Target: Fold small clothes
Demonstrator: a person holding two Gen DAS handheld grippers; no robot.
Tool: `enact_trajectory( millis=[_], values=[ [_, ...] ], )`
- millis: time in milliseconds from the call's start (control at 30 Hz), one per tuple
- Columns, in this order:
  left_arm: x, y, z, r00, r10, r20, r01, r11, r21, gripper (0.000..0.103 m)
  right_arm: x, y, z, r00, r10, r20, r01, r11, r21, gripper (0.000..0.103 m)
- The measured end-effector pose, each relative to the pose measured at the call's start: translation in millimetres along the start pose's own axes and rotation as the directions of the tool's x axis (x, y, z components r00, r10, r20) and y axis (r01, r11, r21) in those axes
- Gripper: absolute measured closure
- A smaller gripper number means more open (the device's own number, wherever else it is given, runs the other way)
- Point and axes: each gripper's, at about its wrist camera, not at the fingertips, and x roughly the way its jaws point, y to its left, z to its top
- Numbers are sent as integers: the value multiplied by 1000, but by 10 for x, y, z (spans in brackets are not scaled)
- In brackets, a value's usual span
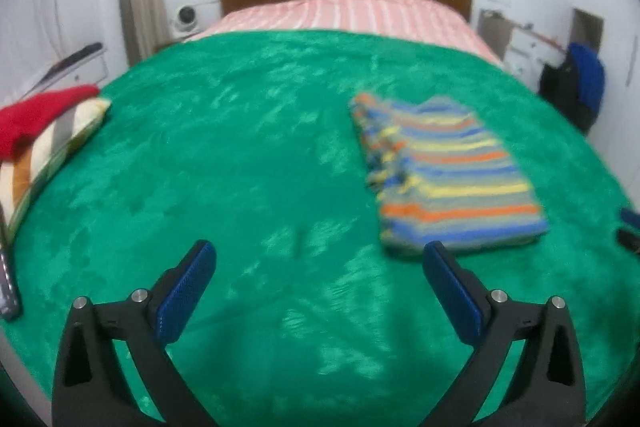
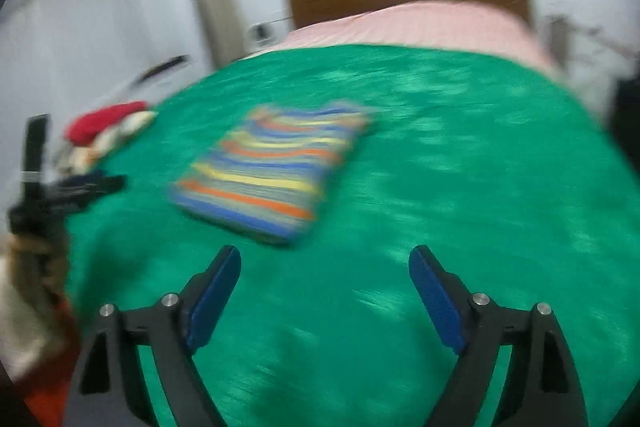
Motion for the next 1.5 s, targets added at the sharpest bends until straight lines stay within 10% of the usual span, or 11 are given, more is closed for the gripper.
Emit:
enact_trajectory(
  millis=[133, 200, 333, 1500],
  values=[
    [384, 173, -330, 995, 8, -98, -16, 996, -83, 1, 191, -556, -204, 963, -254, -91, 256, 967, 6, 14],
    [358, 196, -433, 999, -3, -45, -1, 996, -84, 1, 462, -849, -382, 890, -400, -221, 407, 913, -15, 1],
    [360, 156, -420, 998, 21, -56, -25, 998, -65, 1, 451, -1114, -484, 922, -315, -223, 357, 917, 179, 0],
    [289, 153, -526, 999, 30, -24, -31, 998, -59, 0, 382, -1012, -503, 924, -327, -197, 361, 917, 171, 0]
  ],
)
